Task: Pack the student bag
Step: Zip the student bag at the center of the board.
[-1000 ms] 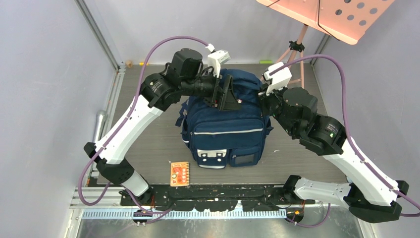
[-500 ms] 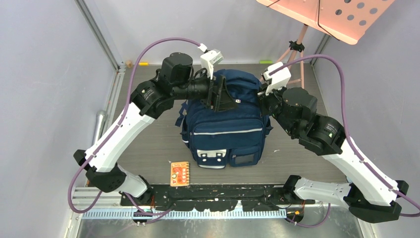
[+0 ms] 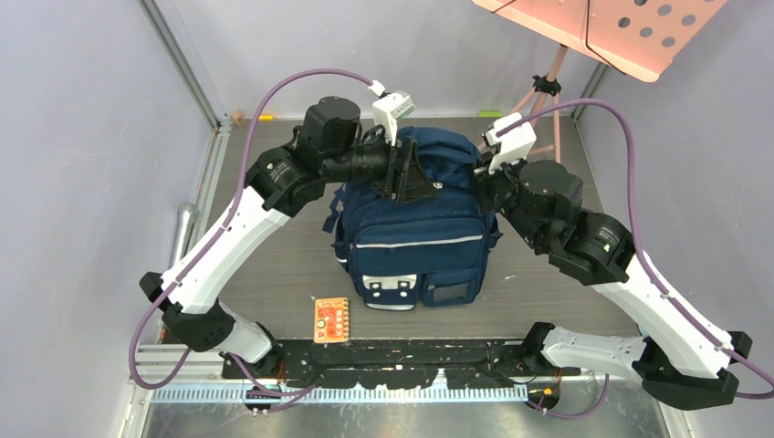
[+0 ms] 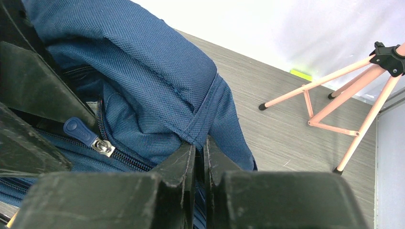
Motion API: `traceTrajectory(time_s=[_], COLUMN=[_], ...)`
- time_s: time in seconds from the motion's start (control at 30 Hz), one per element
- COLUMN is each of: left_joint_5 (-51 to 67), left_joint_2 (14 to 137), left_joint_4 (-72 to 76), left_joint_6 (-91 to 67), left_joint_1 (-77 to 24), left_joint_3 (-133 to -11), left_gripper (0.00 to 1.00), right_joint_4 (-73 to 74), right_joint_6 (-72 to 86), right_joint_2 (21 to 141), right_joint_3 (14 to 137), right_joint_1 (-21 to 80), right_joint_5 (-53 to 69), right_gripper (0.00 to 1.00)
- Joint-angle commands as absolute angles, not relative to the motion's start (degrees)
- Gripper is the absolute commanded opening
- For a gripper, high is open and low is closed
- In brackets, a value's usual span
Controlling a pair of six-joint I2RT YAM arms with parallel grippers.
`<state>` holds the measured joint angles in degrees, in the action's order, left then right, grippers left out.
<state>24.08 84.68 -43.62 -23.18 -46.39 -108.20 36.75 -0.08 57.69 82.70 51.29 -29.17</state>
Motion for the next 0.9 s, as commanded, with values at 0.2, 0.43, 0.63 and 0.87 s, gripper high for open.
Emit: traceTrajectory(time_s=[0.2, 0.43, 0.63, 0.87], left_joint_5=[21.7, 20.8, 21.4, 21.6], left_joint_2=[85.7, 84.4, 83.6, 83.8], left_joint_4=[-44.8, -44.2, -43.7, -43.6], left_joint_6=[-20.0, -19.3, -19.5, -19.5], left_joint_1=[-46.5, -46.5, -46.5, -46.5], left_joint_3=[-109.5, -110.3, -110.7, -110.7], left_gripper=[0.34, 0.18, 0.26, 0.25], right_joint_4=[33.5, 33.4, 33.4, 33.5], right_joint_6=[1.1, 1.1, 1.2, 1.2], right_joint_2=[57.3, 57.1, 57.2, 57.3], right_joint_3=[82.4, 82.1, 81.8, 81.9], right_joint_1=[51.4, 51.3, 51.3, 51.3], right_joint_5=[-27.0, -27.2, -27.3, -27.1], right_gripper=[0.12, 0.12, 0.12, 0.12])
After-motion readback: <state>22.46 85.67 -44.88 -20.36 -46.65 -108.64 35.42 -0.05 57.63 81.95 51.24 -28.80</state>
